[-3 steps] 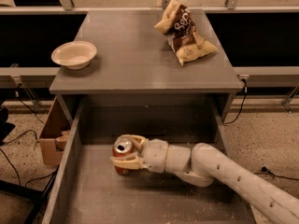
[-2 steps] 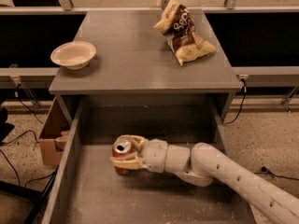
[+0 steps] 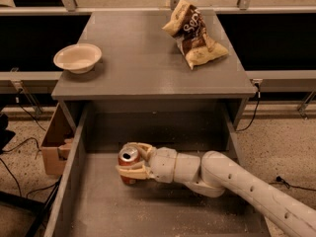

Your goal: Place coke can into top drawer

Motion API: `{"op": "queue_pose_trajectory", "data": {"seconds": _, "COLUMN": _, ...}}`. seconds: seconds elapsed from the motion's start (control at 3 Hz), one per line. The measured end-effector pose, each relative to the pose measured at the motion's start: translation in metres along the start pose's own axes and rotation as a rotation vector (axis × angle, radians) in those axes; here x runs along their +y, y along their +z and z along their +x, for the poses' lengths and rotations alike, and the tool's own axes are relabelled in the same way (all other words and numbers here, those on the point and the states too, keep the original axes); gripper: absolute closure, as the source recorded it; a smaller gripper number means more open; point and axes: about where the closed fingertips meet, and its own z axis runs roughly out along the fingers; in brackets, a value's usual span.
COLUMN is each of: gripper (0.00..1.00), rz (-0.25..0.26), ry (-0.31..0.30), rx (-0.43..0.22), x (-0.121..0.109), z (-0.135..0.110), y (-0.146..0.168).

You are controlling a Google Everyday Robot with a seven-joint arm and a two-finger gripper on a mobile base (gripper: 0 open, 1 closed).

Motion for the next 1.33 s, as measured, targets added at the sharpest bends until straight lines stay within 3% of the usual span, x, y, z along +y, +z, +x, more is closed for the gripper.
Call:
{"op": "queue_pose_trajectory", "data": {"seconds": 0.33, "gripper": 0.13, "rz": -0.003, "ry": 0.0, "rx": -0.001, "x": 0.001, "z": -0.001, "y": 0.001}}
{"op": "queue_pose_trajectory", "data": {"seconds": 0.67, "gripper": 0.0, "rz": -0.035, "ry": -0.014, "rx": -0.009, "x": 0.003, "z": -0.019, "y": 0.002}}
{"op": "queue_pose_trajectory", "data": {"seconds": 1.0, "gripper": 0.0, "rz": -0.095, "ry": -0.029, "rx": 0.015, "x": 0.014, "z": -0.058, "y": -0.009}}
{"op": "queue_pose_trajectory", "data": {"seconds": 1.33, "gripper": 0.0, "rz": -0.185, "ry": -0.017, "rx": 0.121, "x": 0.032, "z": -0.095, "y": -0.028}}
